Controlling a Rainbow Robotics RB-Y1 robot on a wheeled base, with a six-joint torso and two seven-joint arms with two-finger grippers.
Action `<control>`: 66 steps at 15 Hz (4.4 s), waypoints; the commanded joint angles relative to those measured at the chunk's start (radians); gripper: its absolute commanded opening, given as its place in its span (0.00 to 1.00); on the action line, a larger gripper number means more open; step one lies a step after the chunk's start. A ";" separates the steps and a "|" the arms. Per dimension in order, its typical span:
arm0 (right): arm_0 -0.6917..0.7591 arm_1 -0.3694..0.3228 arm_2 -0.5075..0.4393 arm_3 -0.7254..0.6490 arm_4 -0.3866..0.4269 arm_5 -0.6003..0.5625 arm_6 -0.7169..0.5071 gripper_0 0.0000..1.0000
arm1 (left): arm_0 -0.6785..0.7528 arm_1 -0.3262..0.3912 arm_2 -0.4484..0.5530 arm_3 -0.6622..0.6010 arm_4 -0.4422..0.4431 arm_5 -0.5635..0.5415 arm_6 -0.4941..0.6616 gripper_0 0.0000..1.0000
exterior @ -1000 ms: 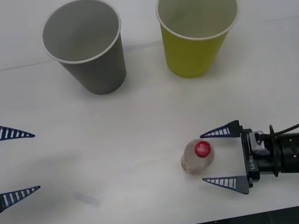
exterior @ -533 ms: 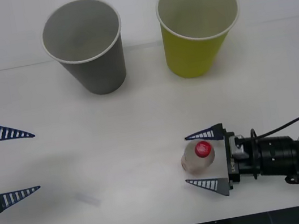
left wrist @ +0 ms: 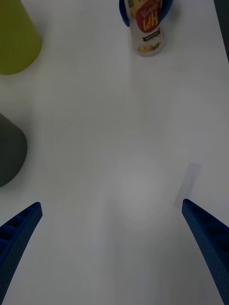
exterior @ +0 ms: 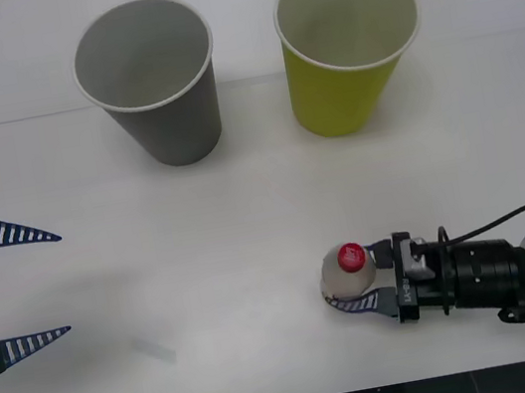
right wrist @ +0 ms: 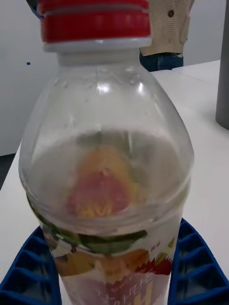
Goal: Put the can into the green bin and the plastic bottle into the gray bin
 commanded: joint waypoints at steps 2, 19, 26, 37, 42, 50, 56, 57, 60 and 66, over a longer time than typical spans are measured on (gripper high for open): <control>-0.002 -0.001 0.001 0.001 0.000 -0.006 -0.002 0.00 | 0.000 0.000 0.000 0.000 0.000 0.000 0.000 1.00; 0.129 -0.156 -0.093 -0.581 0.218 0.201 -0.665 0.00 | 0.000 0.000 0.000 0.000 0.000 0.000 0.000 1.00; 0.144 -0.171 -0.172 -0.877 0.528 0.216 -1.212 0.00 | 0.000 0.000 0.000 0.000 0.000 0.000 0.000 1.00; -0.114 -0.220 -0.208 -1.116 0.832 0.006 -1.883 0.00 | 0.000 0.000 0.000 0.000 0.000 0.000 0.000 1.00; -0.307 -0.219 -0.217 -1.030 0.792 -0.120 -1.883 0.00 | 0.000 0.000 0.000 0.000 0.000 0.000 0.000 1.00; -0.758 -0.223 -0.024 -0.684 0.734 -0.215 -1.881 0.00 | 0.000 0.000 0.000 0.000 0.000 0.000 0.000 1.00; -1.078 -0.114 0.113 -0.317 0.744 -0.235 -1.881 0.00 | 0.000 0.000 0.000 0.000 0.000 0.000 0.000 1.00; -1.121 -0.091 0.130 -0.254 0.750 -0.236 -1.881 0.00 | 0.000 0.000 0.000 0.000 0.000 0.000 0.000 1.00; -1.238 -0.013 0.168 -0.070 0.778 -0.236 -1.855 0.00 | 0.000 0.000 0.000 0.000 0.000 0.000 0.000 1.00; -1.414 0.147 0.200 0.241 0.849 -0.227 -1.828 0.00 | 0.000 0.000 0.000 0.000 0.000 0.000 0.000 1.00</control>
